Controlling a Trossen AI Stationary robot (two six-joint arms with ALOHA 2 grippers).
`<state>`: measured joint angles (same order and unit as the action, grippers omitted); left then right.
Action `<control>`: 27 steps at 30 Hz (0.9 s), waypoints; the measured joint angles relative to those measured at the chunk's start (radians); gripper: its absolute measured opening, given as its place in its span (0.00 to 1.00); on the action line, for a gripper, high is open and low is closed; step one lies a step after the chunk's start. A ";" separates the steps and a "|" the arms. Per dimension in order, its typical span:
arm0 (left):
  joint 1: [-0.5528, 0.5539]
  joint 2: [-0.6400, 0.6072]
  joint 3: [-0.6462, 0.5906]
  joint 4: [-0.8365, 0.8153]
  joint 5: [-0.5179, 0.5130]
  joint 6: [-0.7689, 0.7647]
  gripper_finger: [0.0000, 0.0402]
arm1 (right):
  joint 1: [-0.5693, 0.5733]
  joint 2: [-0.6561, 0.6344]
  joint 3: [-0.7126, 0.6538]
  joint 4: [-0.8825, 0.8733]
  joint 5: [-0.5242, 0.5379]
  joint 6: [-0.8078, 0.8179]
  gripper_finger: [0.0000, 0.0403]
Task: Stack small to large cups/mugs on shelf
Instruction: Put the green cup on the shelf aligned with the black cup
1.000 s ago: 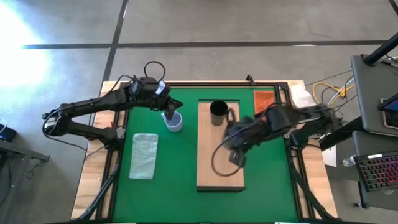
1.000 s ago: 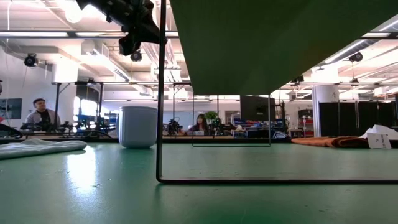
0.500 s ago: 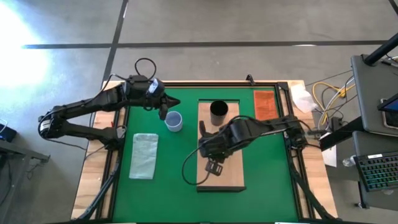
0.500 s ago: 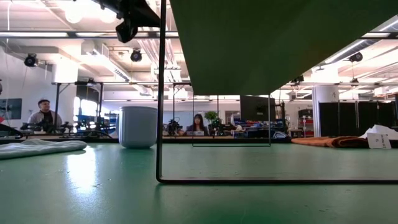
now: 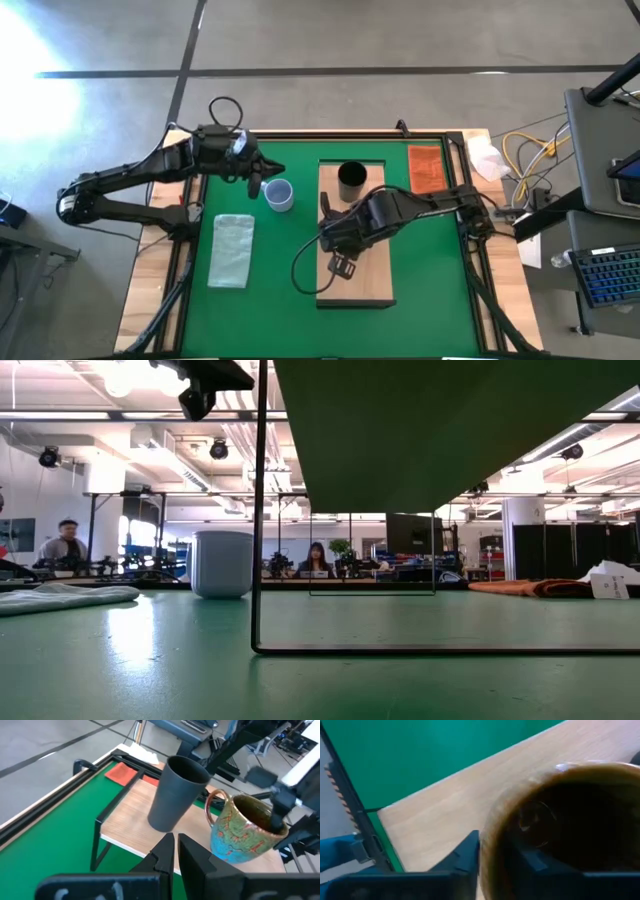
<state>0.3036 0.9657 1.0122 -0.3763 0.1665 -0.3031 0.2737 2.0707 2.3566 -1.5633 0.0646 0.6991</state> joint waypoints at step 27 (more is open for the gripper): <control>-0.239 0.140 -0.005 0.031 0.037 -0.091 0.02 | -0.036 -0.280 -0.072 -0.005 0.224 0.105 0.05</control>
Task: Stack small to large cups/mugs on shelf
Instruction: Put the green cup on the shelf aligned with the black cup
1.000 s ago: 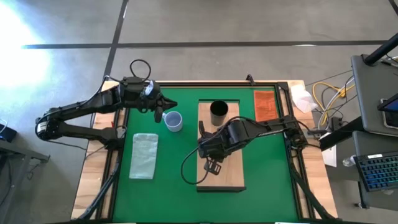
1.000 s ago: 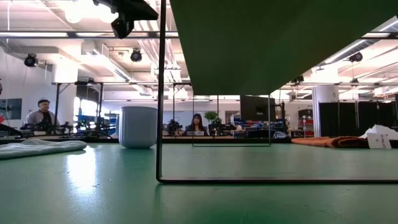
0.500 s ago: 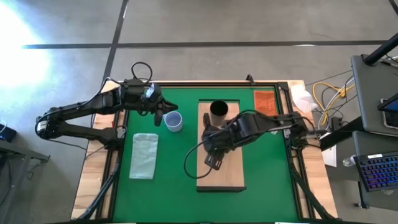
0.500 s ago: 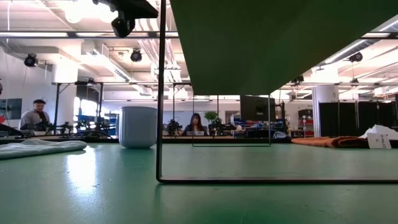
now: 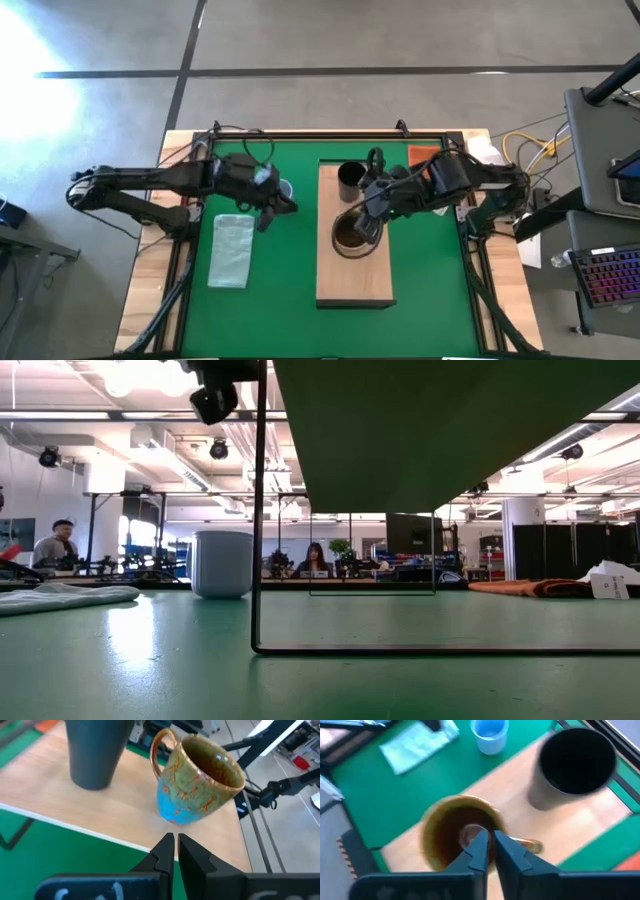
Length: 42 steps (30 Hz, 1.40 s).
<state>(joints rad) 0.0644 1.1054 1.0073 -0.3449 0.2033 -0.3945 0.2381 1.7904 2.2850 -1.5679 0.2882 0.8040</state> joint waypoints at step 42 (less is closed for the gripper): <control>-0.334 0.334 0.041 0.381 -0.445 -0.333 0.02 | -0.256 -0.428 -0.969 0.588 -0.174 -0.108 0.02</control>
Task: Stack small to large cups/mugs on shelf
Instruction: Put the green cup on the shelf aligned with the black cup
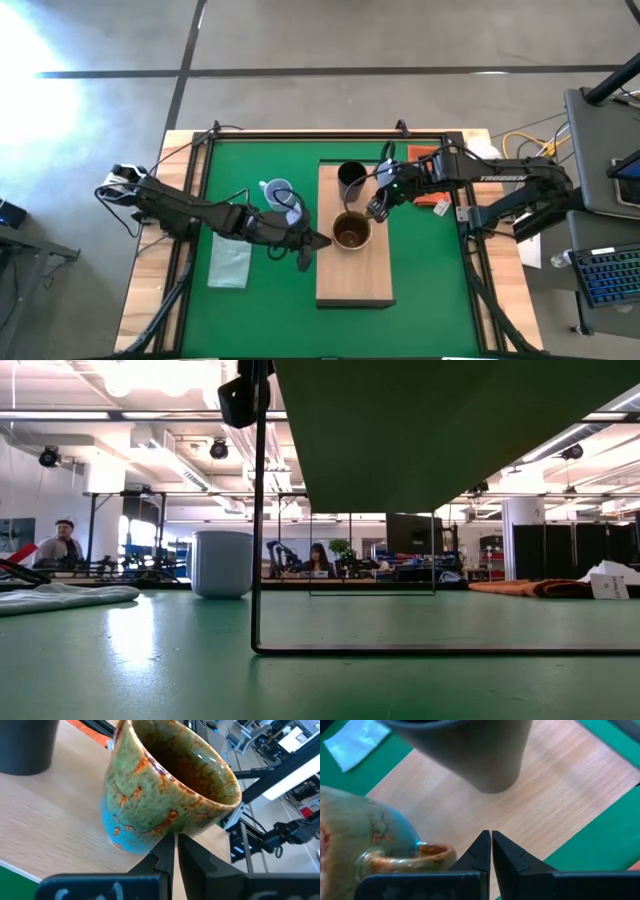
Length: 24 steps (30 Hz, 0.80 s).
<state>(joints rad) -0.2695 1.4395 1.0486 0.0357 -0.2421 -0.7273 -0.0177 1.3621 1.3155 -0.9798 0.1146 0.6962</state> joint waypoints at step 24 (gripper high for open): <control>0.067 -0.013 -0.008 -0.002 -0.029 0.037 0.02 | 0.075 -0.002 -0.002 -0.069 -0.095 0.002 0.02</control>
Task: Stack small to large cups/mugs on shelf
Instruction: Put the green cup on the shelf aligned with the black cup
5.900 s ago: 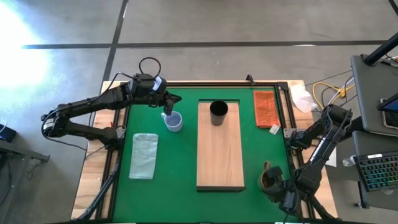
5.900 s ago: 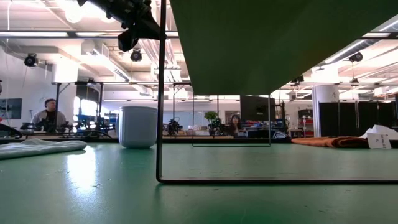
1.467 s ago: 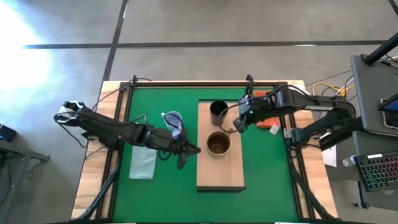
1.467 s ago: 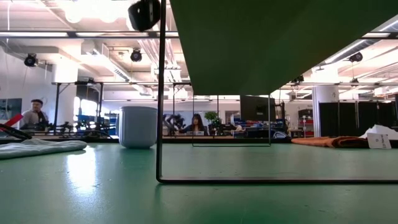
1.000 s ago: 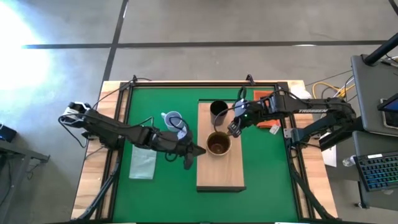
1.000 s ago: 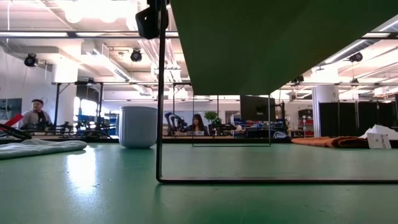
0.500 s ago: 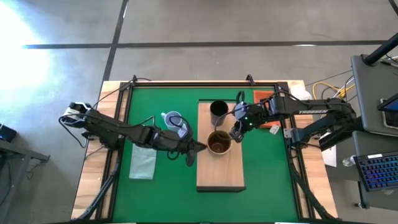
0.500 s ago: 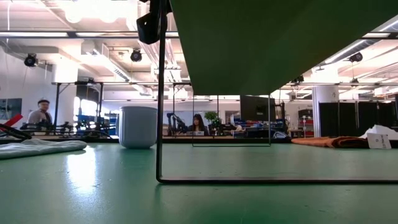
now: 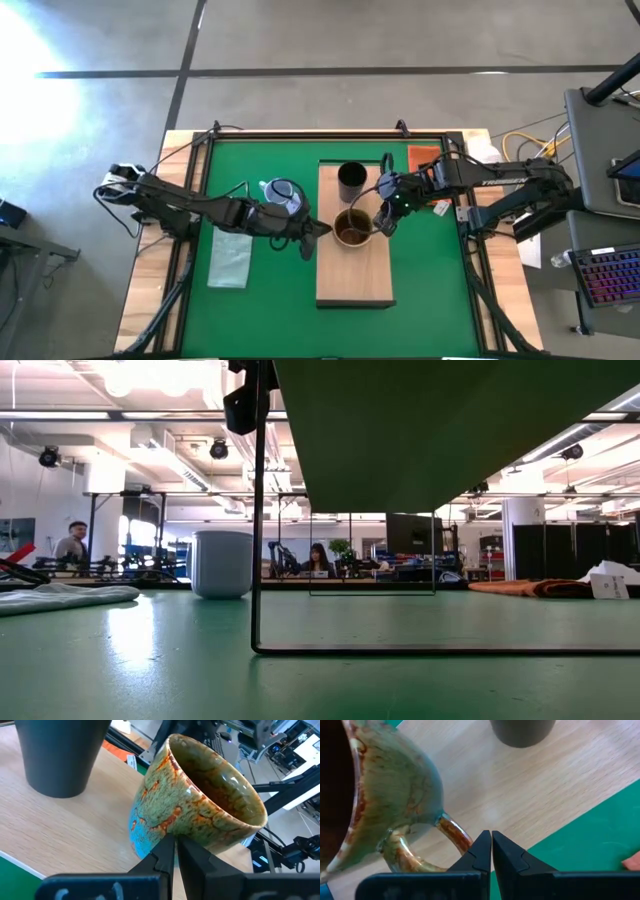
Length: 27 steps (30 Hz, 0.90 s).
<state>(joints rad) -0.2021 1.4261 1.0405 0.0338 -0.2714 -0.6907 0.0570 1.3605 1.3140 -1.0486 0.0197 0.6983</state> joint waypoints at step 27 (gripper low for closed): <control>0.033 -0.001 0.000 -0.028 -0.031 0.051 0.02 | 0.031 -0.080 0.000 -0.002 0.071 0.028 0.02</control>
<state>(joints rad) -0.1692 1.4247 1.0409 0.0063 -0.3019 -0.6397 0.0879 1.2801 1.3144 -1.0505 0.0908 0.7263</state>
